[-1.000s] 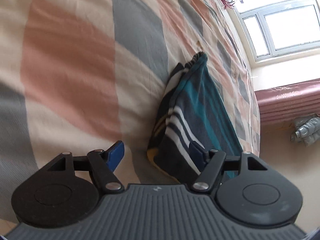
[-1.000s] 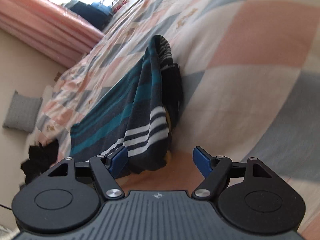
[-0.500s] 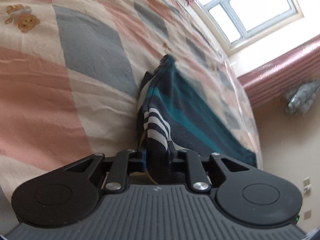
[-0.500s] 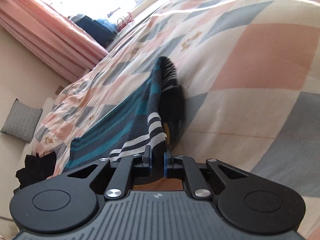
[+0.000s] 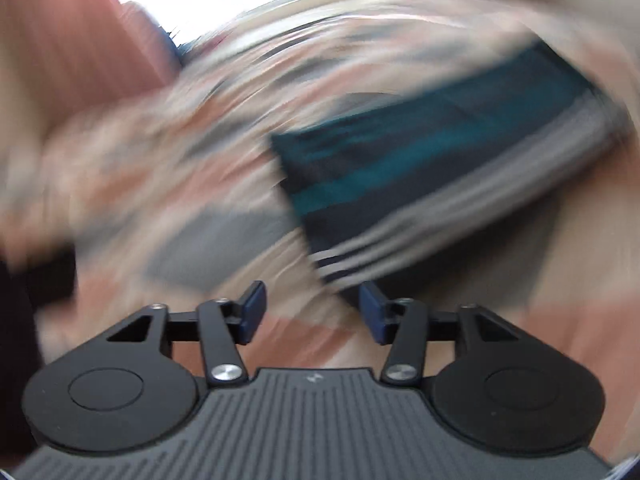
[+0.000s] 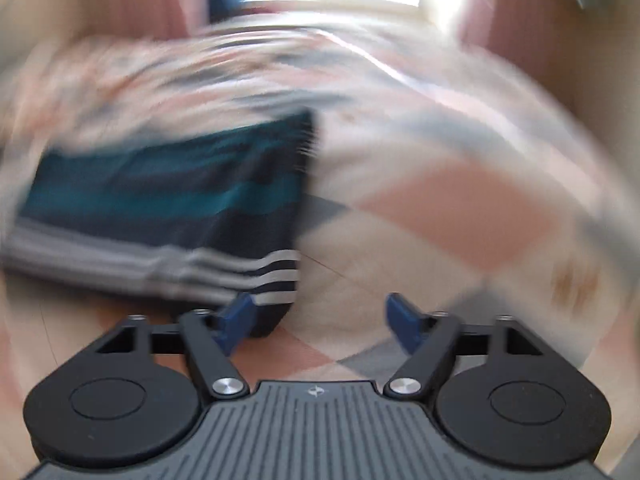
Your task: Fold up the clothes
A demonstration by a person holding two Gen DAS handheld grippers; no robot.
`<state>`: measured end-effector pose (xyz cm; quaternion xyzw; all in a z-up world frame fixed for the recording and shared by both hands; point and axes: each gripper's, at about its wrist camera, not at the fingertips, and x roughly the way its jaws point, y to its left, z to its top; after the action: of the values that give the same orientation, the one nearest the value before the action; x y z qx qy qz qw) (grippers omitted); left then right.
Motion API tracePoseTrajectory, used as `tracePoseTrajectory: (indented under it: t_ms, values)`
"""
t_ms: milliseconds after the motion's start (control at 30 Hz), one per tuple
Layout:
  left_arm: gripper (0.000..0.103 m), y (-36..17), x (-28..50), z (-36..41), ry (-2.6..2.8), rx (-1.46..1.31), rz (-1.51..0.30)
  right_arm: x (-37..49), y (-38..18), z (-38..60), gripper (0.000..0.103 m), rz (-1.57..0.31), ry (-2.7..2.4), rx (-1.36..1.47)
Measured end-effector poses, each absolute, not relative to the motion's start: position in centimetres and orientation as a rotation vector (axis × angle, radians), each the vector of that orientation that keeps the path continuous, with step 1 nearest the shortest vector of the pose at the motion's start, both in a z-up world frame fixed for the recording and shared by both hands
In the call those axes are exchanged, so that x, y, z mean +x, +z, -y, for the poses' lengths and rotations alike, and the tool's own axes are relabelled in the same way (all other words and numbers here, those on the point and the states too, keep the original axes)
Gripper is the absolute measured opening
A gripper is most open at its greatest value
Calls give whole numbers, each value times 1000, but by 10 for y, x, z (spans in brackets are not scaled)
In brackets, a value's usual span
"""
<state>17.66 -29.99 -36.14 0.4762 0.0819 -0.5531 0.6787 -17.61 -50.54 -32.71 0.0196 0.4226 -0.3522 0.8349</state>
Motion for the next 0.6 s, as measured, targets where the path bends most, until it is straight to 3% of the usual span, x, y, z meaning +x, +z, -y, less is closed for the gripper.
tracePoseTrajectory:
  t_ms: [100, 167, 300, 400, 467, 500, 533, 567, 600]
  values:
    - [60, -423, 134, 299, -1314, 1434, 282, -147, -374, 449, 90, -1019, -543, -502]
    - [57, -454, 130, 297, -1307, 1538, 507, -139, -414, 433, 89, -1046, -461, -855]
    - [64, -474, 143, 315, -1247, 1549, 675, -134, -445, 441, 90, -991, -417, -1088]
    - [65, -475, 151, 328, -1267, 1534, 687, -122, -452, 462, 88, -989, -438, -1159]
    - [62, -480, 156, 333, -1287, 1534, 693, -115, -457, 476, 88, -986, -437, -1196]
    - [50, -483, 158, 336, -1299, 1536, 683, -112, -459, 481, 88, -979, -425, -1210]
    - [40, -486, 161, 339, -1311, 1537, 673, -109, -462, 486, 79, -971, -414, -1224]
    - [37, -486, 163, 342, -1325, 1538, 660, -107, -465, 490, 73, -972, -391, -1228]
    - [33, -484, 163, 344, -1335, 1536, 651, -105, -469, 492, 52, -982, -358, -1228]
